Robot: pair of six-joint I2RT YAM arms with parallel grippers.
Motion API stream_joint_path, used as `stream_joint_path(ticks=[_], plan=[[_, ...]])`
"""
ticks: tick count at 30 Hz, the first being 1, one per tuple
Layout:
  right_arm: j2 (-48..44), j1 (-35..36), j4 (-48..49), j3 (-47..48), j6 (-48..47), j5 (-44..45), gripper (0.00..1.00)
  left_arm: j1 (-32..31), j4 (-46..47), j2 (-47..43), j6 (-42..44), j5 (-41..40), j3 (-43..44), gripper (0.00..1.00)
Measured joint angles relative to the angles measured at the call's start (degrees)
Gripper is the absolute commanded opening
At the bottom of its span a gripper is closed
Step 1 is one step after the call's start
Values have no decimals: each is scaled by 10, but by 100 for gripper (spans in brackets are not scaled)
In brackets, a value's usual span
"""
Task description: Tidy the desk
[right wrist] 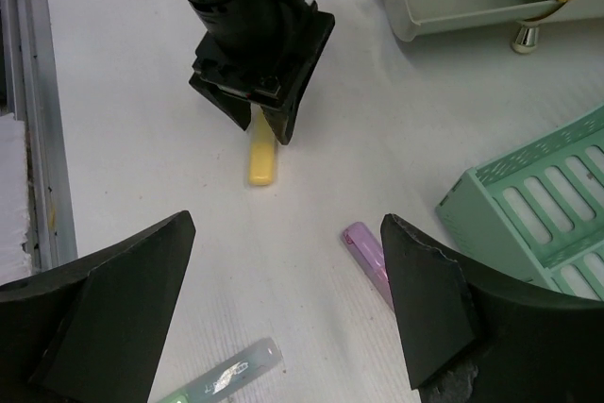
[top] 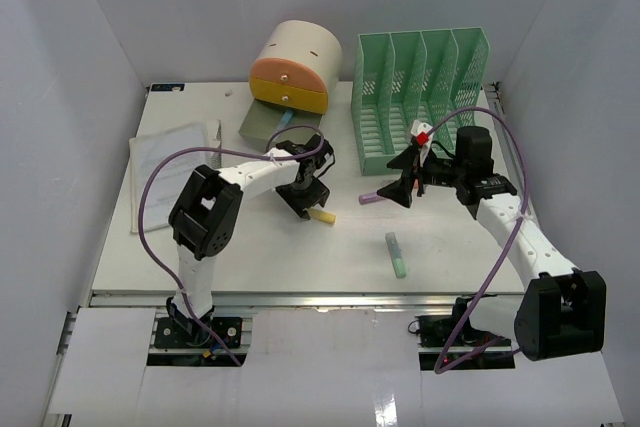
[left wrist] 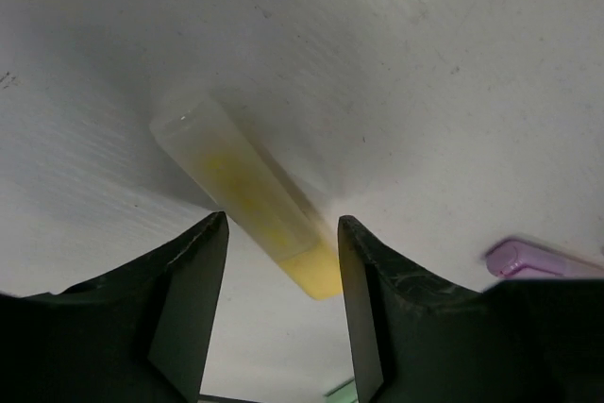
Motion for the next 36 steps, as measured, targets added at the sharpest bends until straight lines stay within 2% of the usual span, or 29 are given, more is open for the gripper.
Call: stream_joint_path(ticks=[6, 13, 16, 23, 28, 32, 36], plan=[[-14, -21, 0, 0, 2, -13, 86, 0, -34, 22, 17, 4, 23, 41], [-20, -37, 1, -2, 3, -27, 85, 0, -31, 20, 40, 2, 23, 14], [-20, -45, 2, -6, 3, -32, 85, 0, -13, 10, 75, -8, 14, 9], [-21, -56, 5, -13, 5, -38, 85, 16, 24, -82, 162, -43, -2, 7], [-21, -57, 8, -21, 5, -38, 85, 108, 68, -144, 183, -8, 4, 6], [-21, -60, 10, -23, 5, -38, 85, 187, 81, -121, 183, 26, 62, 8], [-21, -63, 11, -26, 3, -38, 85, 219, 87, -57, 178, 66, 157, 14]])
